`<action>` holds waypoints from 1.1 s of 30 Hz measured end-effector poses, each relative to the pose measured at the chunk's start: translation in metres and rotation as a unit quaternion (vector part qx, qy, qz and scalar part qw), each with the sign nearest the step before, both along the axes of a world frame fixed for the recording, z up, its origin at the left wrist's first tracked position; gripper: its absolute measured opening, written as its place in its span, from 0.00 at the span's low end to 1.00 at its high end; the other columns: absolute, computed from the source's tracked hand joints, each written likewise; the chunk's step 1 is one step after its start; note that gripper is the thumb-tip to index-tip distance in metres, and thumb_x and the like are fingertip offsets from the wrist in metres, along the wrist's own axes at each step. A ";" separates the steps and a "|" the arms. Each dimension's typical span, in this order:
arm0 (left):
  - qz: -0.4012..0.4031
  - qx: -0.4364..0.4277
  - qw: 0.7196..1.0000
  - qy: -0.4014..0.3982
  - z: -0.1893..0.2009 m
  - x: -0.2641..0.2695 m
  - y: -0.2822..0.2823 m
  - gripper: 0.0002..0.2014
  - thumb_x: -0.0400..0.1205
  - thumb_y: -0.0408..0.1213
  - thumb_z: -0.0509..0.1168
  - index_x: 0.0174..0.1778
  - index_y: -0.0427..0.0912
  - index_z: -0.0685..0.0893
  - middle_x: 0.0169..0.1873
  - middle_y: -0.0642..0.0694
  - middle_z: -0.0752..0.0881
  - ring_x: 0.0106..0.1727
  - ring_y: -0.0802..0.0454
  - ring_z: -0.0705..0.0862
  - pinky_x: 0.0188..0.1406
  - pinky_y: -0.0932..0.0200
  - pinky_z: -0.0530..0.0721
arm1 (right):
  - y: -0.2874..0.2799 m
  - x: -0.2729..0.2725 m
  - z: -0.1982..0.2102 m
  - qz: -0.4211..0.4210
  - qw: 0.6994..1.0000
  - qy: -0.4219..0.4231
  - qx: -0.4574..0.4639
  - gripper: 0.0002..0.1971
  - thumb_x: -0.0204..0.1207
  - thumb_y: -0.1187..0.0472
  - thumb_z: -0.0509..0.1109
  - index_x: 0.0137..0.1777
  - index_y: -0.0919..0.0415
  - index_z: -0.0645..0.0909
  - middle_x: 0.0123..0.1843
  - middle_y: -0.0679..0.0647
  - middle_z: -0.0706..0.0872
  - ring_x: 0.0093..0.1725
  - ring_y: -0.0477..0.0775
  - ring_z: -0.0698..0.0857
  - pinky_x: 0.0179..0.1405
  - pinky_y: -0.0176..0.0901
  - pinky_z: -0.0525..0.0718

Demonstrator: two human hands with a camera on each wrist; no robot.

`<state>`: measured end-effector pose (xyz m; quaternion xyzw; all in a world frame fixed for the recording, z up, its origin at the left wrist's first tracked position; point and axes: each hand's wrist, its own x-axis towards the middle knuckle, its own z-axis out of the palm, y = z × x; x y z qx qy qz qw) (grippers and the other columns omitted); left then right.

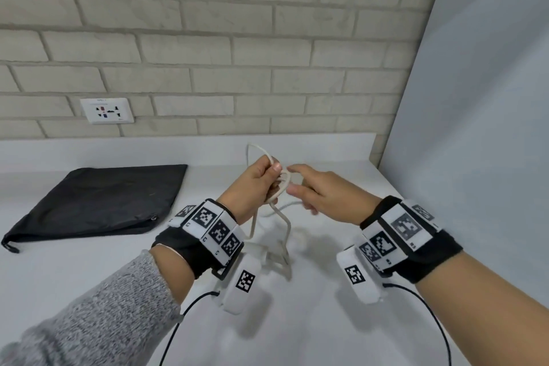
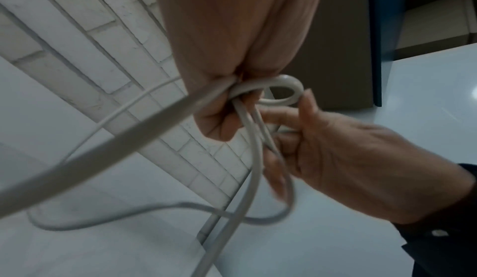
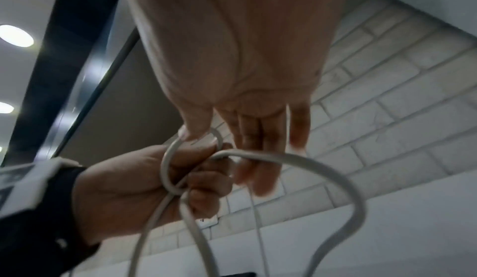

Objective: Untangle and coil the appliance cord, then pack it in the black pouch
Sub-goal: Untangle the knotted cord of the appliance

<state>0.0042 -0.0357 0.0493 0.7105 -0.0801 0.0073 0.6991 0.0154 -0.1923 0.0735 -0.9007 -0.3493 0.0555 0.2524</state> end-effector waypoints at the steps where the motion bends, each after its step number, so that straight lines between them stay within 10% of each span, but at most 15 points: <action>1: 0.006 -0.004 1.000 0.008 -0.001 0.001 0.003 0.12 0.86 0.35 0.50 0.36 0.43 0.71 0.24 0.49 0.72 0.24 0.57 0.70 0.26 0.63 0.75 | -0.003 0.004 0.000 0.004 1.000 -0.011 0.011 0.16 0.82 0.55 0.56 0.65 0.60 0.74 0.36 0.43 0.78 0.34 0.35 0.75 0.37 0.26 0.70; 5: 0.004 -0.031 0.999 0.039 0.000 -0.001 0.022 0.14 0.86 0.35 0.49 0.34 0.42 0.71 0.25 0.47 0.70 0.22 0.57 0.72 0.28 0.61 0.74 | -0.033 0.029 0.005 -0.085 0.963 -0.061 0.250 0.15 0.83 0.64 0.55 0.36 0.53 0.76 0.20 0.39 0.75 0.22 0.37 0.71 0.29 0.29 0.69; 9: 0.003 -0.044 0.997 0.060 -0.002 -0.007 0.039 0.16 0.86 0.36 0.50 0.34 0.40 0.74 0.22 0.50 0.74 0.22 0.56 0.74 0.27 0.62 0.78 | -0.067 0.064 0.011 -0.324 0.752 0.091 0.566 0.17 0.79 0.71 0.50 0.31 0.57 0.70 0.10 0.42 0.67 0.11 0.39 0.64 0.18 0.35 0.64; 11: 0.011 -0.044 0.997 0.061 -0.005 -0.010 0.041 0.16 0.86 0.37 0.50 0.33 0.41 0.73 0.23 0.49 0.73 0.20 0.57 0.73 0.23 0.65 0.76 | -0.082 0.075 0.007 -0.417 0.726 0.114 0.535 0.17 0.78 0.73 0.51 0.30 0.56 0.68 0.14 0.50 0.71 0.08 0.41 0.66 0.18 0.36 0.66; 16: 0.043 -0.019 0.998 0.047 -0.004 -0.014 0.038 0.14 0.86 0.39 0.50 0.35 0.43 0.73 0.21 0.50 0.74 0.20 0.61 0.75 0.20 0.67 0.79 | -0.065 0.072 -0.023 -0.398 0.878 0.110 0.240 0.12 0.78 0.72 0.57 0.57 0.68 0.77 0.49 0.65 0.82 0.46 0.61 0.82 0.42 0.46 0.79; 19: 0.049 0.000 0.998 0.044 -0.002 -0.014 0.031 0.14 0.86 0.39 0.50 0.35 0.42 0.72 0.24 0.46 0.72 0.19 0.60 0.75 0.21 0.66 0.79 | -0.036 0.045 -0.024 -0.271 0.947 -0.163 0.066 0.30 0.71 0.70 0.64 0.74 0.60 0.65 0.73 0.62 0.68 0.69 0.66 0.69 0.69 0.55 0.67; 23: 0.054 0.007 0.998 0.044 -0.002 -0.012 0.026 0.13 0.86 0.38 0.50 0.38 0.43 0.74 0.26 0.46 0.73 0.25 0.54 0.73 0.20 0.66 0.79 | 0.012 0.007 -0.013 0.082 0.984 -0.146 0.060 0.31 0.73 0.62 0.66 0.75 0.48 0.63 0.67 0.51 0.74 0.59 0.47 0.73 0.63 0.42 0.70; 27: 0.061 0.018 0.997 0.047 -0.007 -0.012 0.029 0.13 0.86 0.38 0.52 0.37 0.41 0.76 0.28 0.47 0.73 0.25 0.58 0.72 0.21 0.69 0.75 | 0.017 0.006 -0.005 0.084 0.987 -0.133 0.029 0.21 0.77 0.57 0.66 0.70 0.50 0.72 0.39 0.42 0.69 0.35 0.35 0.71 0.45 0.39 0.72; 33: 0.041 -0.039 0.996 0.070 -0.006 -0.014 0.024 0.14 0.85 0.37 0.53 0.35 0.39 0.76 0.22 0.50 0.74 0.19 0.58 0.74 0.29 0.57 0.74 | 0.017 0.005 -0.005 0.085 0.990 -0.111 0.012 0.14 0.78 0.59 0.65 0.62 0.61 0.74 0.38 0.51 0.82 0.34 0.38 0.78 0.36 0.32 0.72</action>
